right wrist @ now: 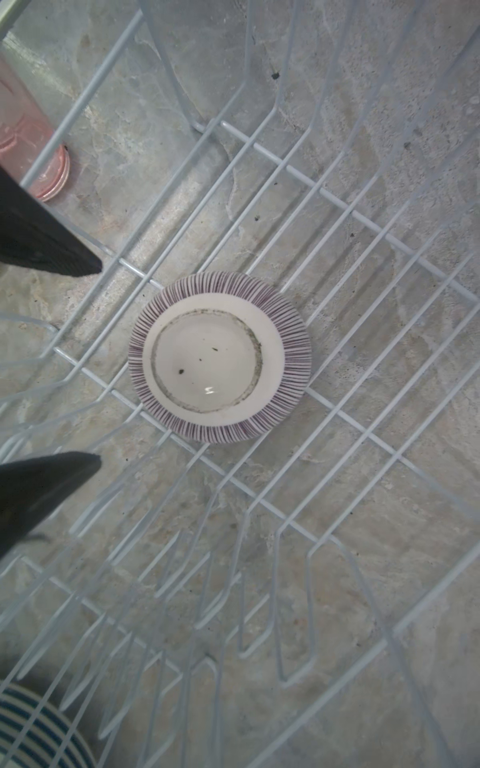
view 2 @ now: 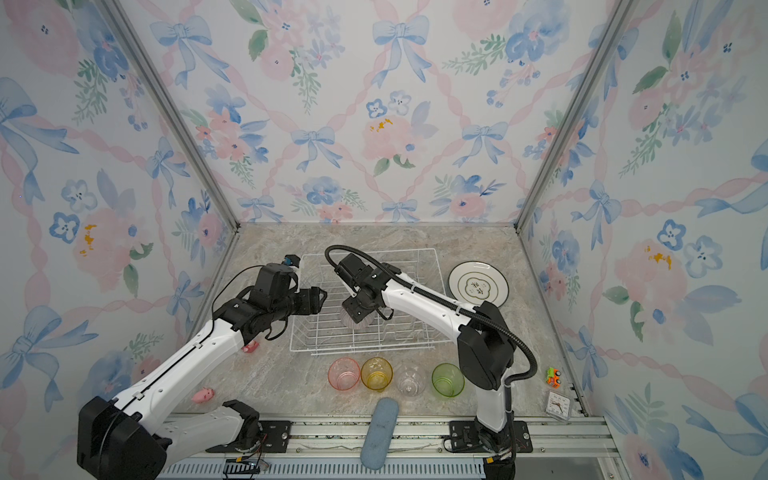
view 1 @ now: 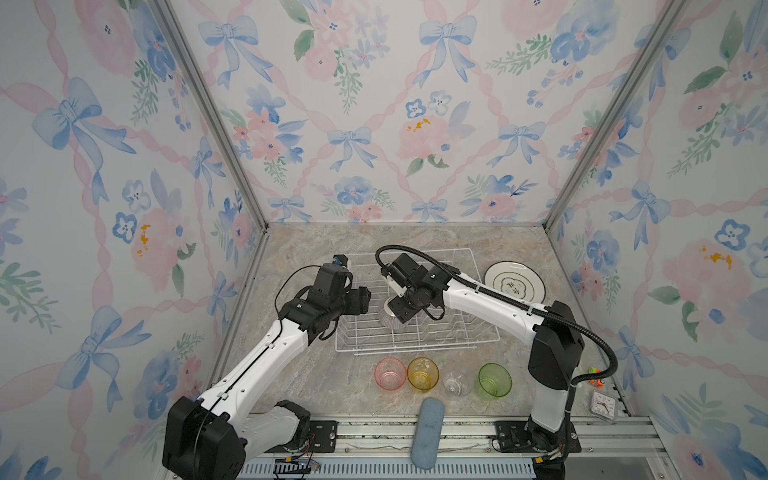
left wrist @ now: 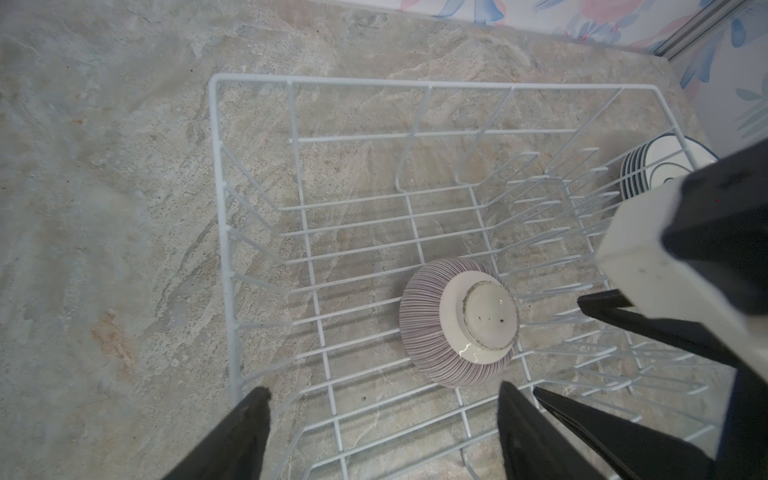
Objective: Unload the mixed dishes from the dish rack
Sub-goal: 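Move the right gripper over the striped bowl while the left gripper approaches it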
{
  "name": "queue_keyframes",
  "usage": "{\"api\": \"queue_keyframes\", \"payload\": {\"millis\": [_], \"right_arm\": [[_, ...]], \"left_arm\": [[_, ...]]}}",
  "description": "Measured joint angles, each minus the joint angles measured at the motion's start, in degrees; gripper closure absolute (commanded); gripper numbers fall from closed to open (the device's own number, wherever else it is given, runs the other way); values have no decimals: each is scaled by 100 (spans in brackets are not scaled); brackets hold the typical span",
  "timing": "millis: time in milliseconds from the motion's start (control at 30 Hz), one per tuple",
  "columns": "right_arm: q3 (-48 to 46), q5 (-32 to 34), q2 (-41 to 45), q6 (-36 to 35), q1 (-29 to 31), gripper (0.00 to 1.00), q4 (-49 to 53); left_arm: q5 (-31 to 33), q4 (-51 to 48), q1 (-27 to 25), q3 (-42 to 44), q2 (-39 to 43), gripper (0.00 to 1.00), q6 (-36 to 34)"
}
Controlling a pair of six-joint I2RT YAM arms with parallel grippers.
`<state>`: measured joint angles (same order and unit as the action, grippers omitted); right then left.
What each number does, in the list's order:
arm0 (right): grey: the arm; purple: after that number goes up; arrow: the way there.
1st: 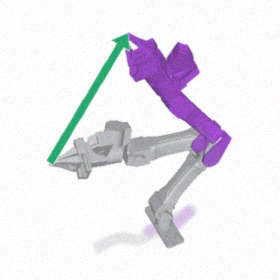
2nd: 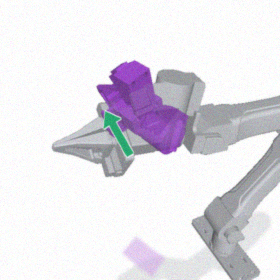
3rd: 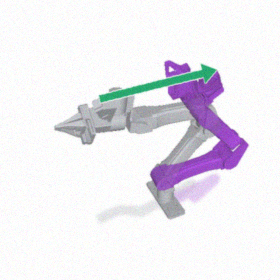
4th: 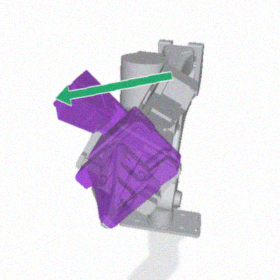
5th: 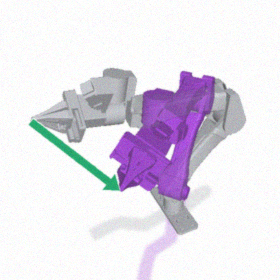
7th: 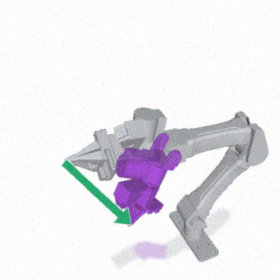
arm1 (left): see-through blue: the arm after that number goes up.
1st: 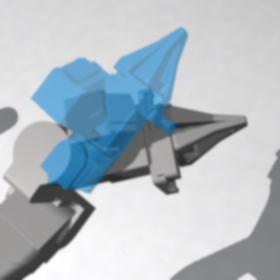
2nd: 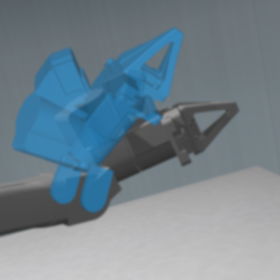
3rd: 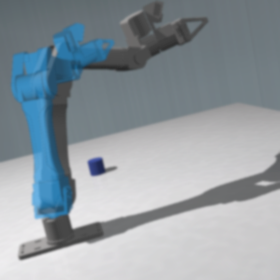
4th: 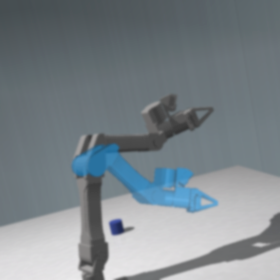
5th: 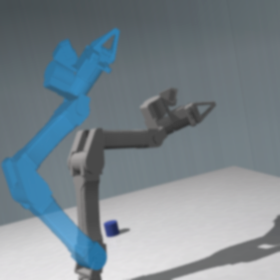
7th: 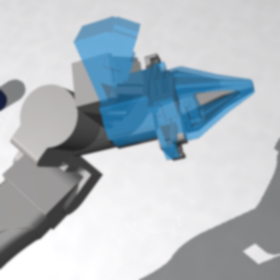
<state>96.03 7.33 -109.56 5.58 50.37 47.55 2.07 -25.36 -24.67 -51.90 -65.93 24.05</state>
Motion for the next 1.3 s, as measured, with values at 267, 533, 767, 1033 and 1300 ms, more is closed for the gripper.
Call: {"api": "queue_keyframes", "payload": {"millis": [267, 533, 767, 1033, 1300], "right_arm": [[251, -267, -286, 46, -83, 29, -68], [426, -332, -610, 151, -149, 26, -114], [560, -372, -807, 201, -245, 25, -136], [619, -527, -909, 258, -264, 32, -175], [619, -592, -979, 299, -267, 40, -173]], "left_arm": [[-127, 0, 79, 59, -35, 21, -2], [-249, 0, 83, 59, -39, 21, -7], [-284, 0, 83, 66, -66, 21, -48], [-330, 4, 83, 83, -68, 21, -70], [-448, 92, 83, 114, -177, 21, -74]]}}
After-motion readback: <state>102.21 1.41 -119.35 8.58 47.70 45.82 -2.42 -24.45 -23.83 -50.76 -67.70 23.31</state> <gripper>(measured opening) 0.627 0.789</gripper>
